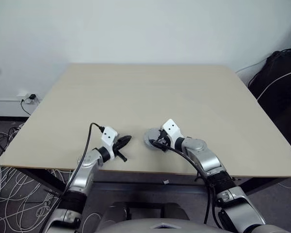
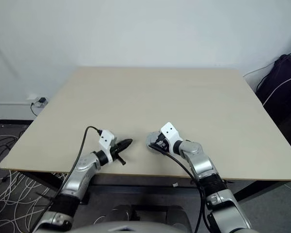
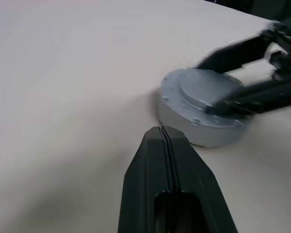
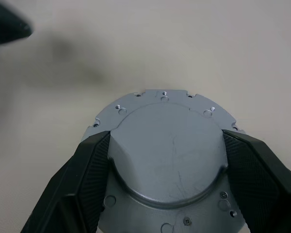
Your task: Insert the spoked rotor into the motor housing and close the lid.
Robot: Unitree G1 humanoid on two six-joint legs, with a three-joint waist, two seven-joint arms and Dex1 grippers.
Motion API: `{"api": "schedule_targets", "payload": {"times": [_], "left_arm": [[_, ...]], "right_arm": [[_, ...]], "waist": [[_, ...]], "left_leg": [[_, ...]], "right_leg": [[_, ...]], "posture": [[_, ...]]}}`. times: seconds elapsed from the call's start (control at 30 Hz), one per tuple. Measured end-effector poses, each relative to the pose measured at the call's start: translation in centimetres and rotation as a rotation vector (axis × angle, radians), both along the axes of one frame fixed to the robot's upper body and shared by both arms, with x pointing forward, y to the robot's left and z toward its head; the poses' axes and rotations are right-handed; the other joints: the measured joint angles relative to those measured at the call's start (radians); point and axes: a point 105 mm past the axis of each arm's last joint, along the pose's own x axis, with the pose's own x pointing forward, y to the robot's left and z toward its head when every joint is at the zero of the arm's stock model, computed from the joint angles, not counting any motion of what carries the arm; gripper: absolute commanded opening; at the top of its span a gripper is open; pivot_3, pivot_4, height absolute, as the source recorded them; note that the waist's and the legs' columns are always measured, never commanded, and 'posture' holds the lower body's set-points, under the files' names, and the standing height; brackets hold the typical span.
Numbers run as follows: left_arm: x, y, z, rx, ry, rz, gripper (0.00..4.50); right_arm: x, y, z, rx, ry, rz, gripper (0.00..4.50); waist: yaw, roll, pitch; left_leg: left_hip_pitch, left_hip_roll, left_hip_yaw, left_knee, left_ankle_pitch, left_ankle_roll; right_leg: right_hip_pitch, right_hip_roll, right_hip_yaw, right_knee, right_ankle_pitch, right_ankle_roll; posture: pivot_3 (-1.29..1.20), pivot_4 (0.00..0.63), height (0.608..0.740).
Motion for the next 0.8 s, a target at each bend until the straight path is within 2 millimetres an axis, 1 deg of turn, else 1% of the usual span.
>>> {"api": "schedule_targets", "payload": {"times": [0.1, 0.13, 0.2, 0.37, 0.53, 0.67, 0.8], "left_arm": [[1.8, 0.3, 1.1, 0.015, -0.030, -0.011, 0.00], [2.0, 0.2, 1.2, 0.018, -0.034, -0.018, 0.00], [2.5, 0.0, 0.7, 0.029, -0.007, -0.043, 0.00], [2.6, -1.3, -0.8, 0.055, 0.065, -0.134, 0.00], [3.4, -3.2, -0.5, 0.047, 0.066, -0.188, 0.00], [3.5, -4.6, -0.4, 0.057, 0.063, -0.230, 0.00], [3.7, -4.9, -0.5, 0.077, 0.065, -0.253, 0.00]], "right_arm": [[-0.1, 0.2, 0.0, -0.002, -0.002, 0.007, 3.21], [-0.1, 0.3, 0.0, -0.002, -0.003, 0.009, 3.21], [-0.1, 0.3, 0.0, -0.002, -0.004, 0.011, 3.21], [-0.1, 0.4, 0.2, -0.004, -0.012, 0.007, 3.21], [-0.1, 0.4, 0.1, -0.006, -0.014, 0.005, 3.21], [-0.1, 0.6, 0.2, -0.002, -0.016, 0.006, 3.21], [-0.2, 0.7, 0.2, -0.002, -0.017, 0.005, 3.21]], "waist": [[-0.002, 0.000, 0.000], [-0.003, 0.000, 0.000], [-0.003, 0.000, -0.001], [-0.004, -0.002, 0.000], [-0.004, -0.002, 0.000], [-0.007, -0.002, 0.000], [-0.009, -0.003, 0.000]], "left_leg": [[0.000, 0.000, 0.000, 0.000, 0.002, 0.003], [0.000, 0.000, 0.000, -0.001, 0.002, 0.004], [0.000, 0.000, 0.000, -0.001, 0.003, 0.005], [0.000, 0.000, 0.000, -0.001, 0.003, 0.005], [0.000, 0.000, 0.000, -0.001, 0.003, 0.005], [0.000, 0.000, 0.000, -0.001, 0.003, 0.005], [0.000, 0.000, 0.000, -0.001, 0.003, 0.005]], "right_leg": [[0.000, 0.000, 0.000, -0.001, 0.000, 0.000], [0.000, 0.000, 0.001, -0.001, 0.000, 0.000], [0.000, 0.000, 0.000, -0.001, 0.000, 0.000], [0.000, 0.000, 0.000, -0.001, 0.000, 0.000], [0.000, 0.000, 0.000, -0.001, 0.000, 0.001], [0.000, 0.000, 0.000, -0.001, 0.000, 0.001], [0.000, 0.000, 0.000, -0.001, 0.002, 0.004]], "posture": [[0.00, 0.000, 0.740], [0.00, 0.000, 0.740], [0.00, 0.000, 0.740], [0.00, 0.000, 0.740], [0.00, 0.000, 0.740], [0.00, 0.000, 0.740], [0.00, 0.000, 0.740]]}}
